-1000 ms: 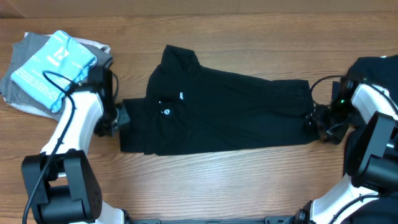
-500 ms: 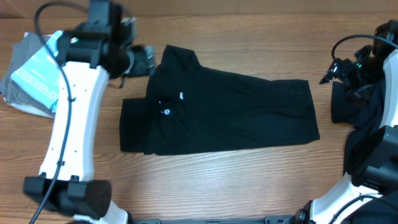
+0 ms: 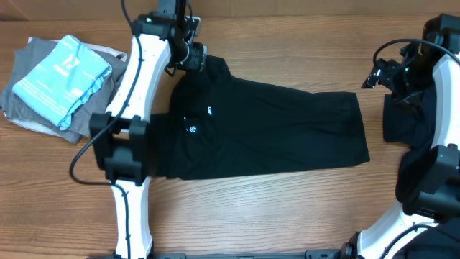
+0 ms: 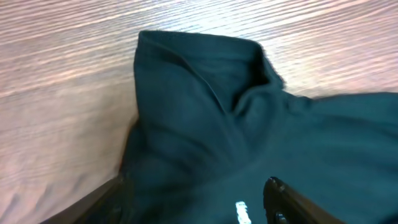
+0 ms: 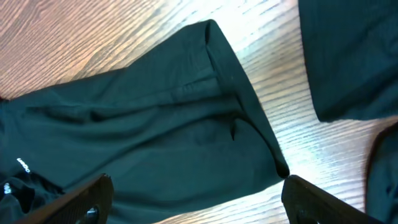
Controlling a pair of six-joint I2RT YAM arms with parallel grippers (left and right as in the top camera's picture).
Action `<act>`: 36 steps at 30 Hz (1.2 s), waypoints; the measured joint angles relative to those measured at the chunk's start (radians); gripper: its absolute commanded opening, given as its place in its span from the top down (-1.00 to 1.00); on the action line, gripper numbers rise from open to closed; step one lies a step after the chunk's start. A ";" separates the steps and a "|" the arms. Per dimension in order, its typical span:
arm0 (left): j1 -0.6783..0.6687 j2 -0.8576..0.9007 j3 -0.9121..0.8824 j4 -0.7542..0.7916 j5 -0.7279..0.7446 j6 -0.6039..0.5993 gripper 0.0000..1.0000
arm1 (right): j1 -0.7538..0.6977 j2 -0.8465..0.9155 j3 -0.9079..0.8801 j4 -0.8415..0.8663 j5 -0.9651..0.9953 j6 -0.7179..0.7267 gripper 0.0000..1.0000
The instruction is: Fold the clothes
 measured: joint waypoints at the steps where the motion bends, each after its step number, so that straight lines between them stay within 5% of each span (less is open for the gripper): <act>1: 0.001 0.013 0.000 0.018 -0.005 0.016 -0.18 | 0.002 0.000 0.000 0.003 0.004 -0.001 -0.89; 6: 0.001 0.029 0.000 0.143 -0.055 0.080 0.00 | 0.003 0.000 0.000 0.004 0.022 -0.001 -0.89; 14: 0.005 0.061 0.000 0.231 -0.093 0.135 -0.32 | 0.003 0.000 0.000 0.003 0.034 -0.002 -0.90; 36: 0.074 0.235 0.000 0.317 -0.016 0.179 -0.39 | 0.003 0.000 0.000 0.003 0.053 -0.001 -0.91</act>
